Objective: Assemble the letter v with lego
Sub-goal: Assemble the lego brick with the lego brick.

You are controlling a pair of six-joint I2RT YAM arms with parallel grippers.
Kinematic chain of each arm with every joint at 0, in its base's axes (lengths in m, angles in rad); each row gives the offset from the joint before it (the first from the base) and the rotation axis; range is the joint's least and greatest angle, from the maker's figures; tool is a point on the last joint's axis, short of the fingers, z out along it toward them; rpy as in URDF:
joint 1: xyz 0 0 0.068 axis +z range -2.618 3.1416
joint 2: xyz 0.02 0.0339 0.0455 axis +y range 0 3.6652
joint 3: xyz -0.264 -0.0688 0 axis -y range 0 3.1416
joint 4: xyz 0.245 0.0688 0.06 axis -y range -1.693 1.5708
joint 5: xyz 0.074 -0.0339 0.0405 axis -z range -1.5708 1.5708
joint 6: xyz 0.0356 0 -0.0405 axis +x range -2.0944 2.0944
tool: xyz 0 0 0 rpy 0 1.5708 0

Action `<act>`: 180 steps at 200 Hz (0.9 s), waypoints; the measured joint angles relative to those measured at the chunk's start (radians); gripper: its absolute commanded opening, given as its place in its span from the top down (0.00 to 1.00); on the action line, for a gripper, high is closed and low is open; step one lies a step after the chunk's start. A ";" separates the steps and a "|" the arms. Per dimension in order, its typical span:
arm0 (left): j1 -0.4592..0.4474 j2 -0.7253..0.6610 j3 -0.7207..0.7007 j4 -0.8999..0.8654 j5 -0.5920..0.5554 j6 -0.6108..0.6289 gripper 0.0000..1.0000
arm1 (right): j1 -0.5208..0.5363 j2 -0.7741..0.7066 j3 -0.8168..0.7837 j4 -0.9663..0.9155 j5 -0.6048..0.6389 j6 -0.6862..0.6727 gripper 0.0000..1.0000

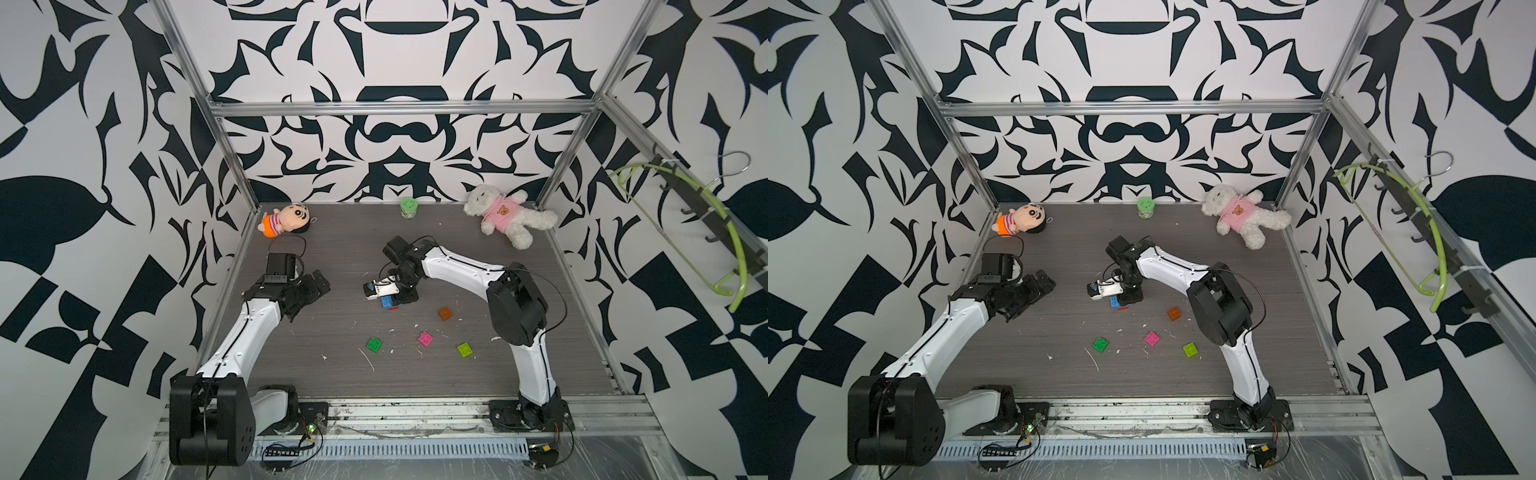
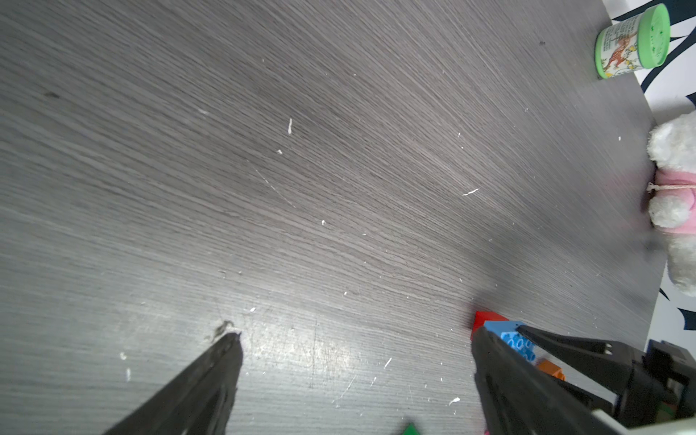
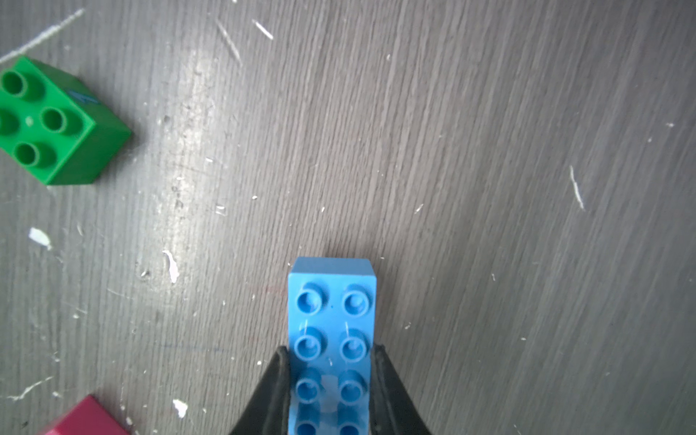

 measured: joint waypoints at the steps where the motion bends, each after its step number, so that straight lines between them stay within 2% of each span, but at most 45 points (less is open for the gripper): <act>1: 0.000 0.000 0.000 0.000 0.000 0.000 0.01 | 0.000 0.000 0.000 0.000 0.000 0.000 1.00; 73: 0.006 -0.017 -0.015 -0.005 0.002 0.005 0.01 | -0.003 -0.021 -0.054 0.071 -0.043 0.076 1.00; 131: 0.007 -0.017 -0.015 -0.004 0.021 0.004 0.01 | 0.002 -0.009 -0.021 0.082 -0.017 0.224 0.56; 145: 0.007 -0.016 -0.015 0.002 0.037 -0.002 0.01 | 0.002 -0.010 -0.021 0.088 -0.011 0.253 0.41; 180: 0.007 0.002 -0.015 0.055 0.116 -0.006 0.01 | -0.001 -0.044 -0.028 0.116 -0.010 0.296 0.39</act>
